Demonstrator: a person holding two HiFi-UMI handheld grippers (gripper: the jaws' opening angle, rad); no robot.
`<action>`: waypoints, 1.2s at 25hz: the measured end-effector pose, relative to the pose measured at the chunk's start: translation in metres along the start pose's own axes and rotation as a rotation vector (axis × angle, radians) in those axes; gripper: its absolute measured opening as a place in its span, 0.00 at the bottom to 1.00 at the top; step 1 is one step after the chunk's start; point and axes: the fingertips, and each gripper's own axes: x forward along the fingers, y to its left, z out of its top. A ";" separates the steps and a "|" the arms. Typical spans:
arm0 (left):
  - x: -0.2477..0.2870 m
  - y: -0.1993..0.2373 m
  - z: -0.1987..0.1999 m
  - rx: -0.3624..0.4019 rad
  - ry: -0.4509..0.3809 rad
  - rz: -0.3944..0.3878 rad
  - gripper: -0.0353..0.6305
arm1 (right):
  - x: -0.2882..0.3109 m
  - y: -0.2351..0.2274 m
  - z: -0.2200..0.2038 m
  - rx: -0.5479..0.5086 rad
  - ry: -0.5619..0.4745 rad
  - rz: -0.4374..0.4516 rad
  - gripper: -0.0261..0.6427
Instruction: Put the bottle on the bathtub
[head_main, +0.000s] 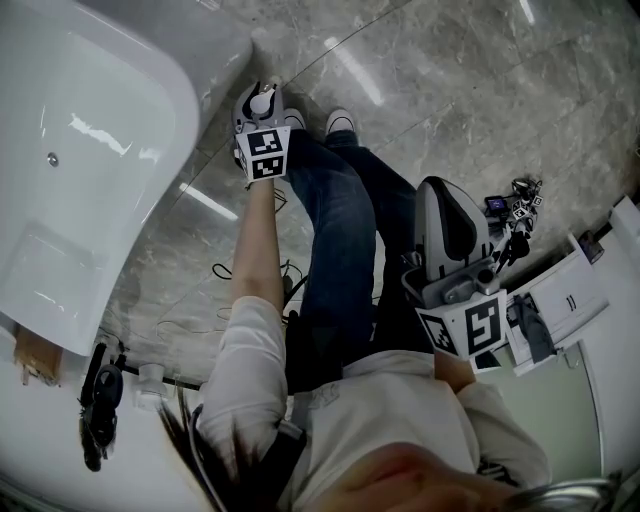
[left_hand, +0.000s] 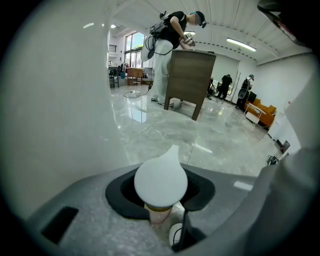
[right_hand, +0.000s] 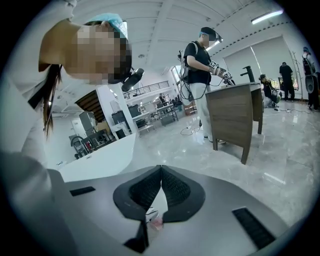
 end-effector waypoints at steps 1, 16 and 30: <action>0.006 0.000 -0.007 -0.010 0.008 -0.001 0.24 | 0.005 -0.002 -0.004 -0.002 0.000 0.001 0.06; 0.031 0.012 -0.042 -0.007 0.031 0.016 0.24 | 0.029 -0.002 -0.020 -0.036 0.010 0.022 0.06; 0.051 0.013 -0.052 0.046 0.055 -0.001 0.24 | 0.026 -0.008 -0.026 -0.033 0.024 -0.007 0.06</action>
